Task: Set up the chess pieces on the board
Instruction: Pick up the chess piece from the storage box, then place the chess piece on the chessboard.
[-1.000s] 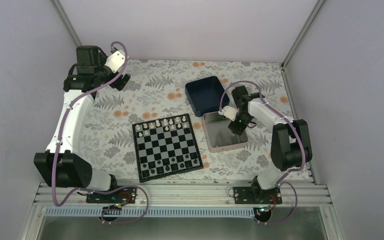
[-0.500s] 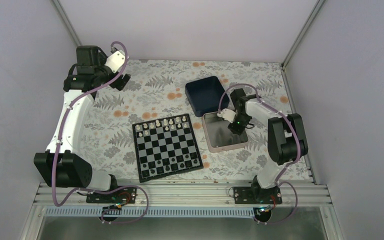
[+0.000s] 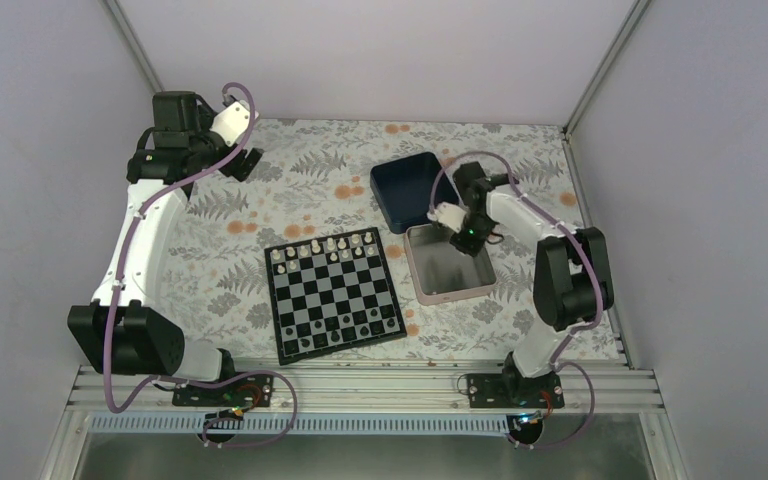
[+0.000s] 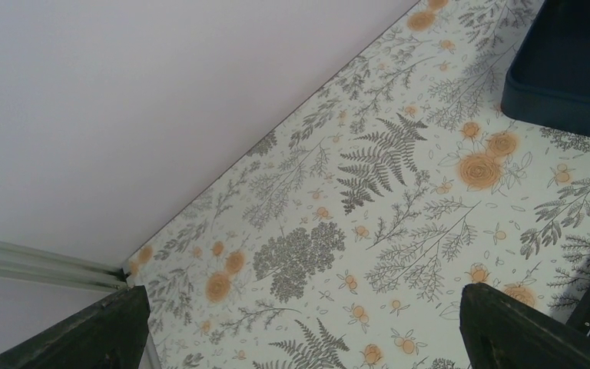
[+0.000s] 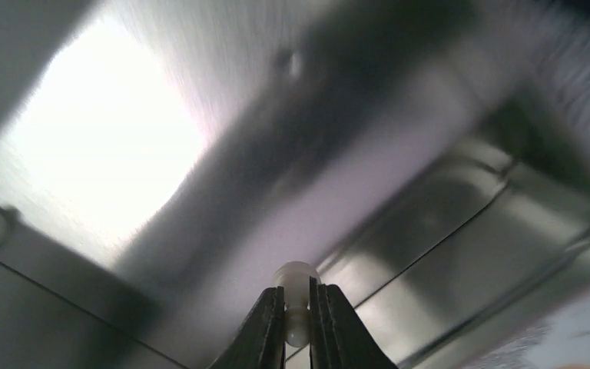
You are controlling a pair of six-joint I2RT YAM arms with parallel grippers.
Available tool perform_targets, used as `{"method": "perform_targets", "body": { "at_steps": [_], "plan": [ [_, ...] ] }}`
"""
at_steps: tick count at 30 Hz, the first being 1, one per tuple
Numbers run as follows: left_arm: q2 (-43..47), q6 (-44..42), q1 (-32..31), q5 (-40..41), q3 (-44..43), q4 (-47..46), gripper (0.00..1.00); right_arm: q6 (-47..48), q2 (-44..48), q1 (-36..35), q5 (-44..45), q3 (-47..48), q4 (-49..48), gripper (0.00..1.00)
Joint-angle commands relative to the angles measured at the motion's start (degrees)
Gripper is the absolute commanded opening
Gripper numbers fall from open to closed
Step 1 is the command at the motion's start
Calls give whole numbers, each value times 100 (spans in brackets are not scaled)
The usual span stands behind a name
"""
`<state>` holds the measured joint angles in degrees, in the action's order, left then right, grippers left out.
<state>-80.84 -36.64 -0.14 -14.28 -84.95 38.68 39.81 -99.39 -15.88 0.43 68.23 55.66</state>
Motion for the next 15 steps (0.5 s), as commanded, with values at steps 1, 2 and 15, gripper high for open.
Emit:
{"method": "perform_targets", "body": {
  "at_steps": [1, 2, 15],
  "plan": [
    [33, -19, 32, -216, -87, 60, 100, -277, 49, -713, 118, 1095, 495, 6],
    [43, -29, 32, -224, -77, 60, 100, -318, -43, -924, 169, 1421, 577, 6],
    [136, -68, 31, -385, 65, 35, 100, -247, -2315, -3477, 8, 5384, 1054, 6]
  ]
}}
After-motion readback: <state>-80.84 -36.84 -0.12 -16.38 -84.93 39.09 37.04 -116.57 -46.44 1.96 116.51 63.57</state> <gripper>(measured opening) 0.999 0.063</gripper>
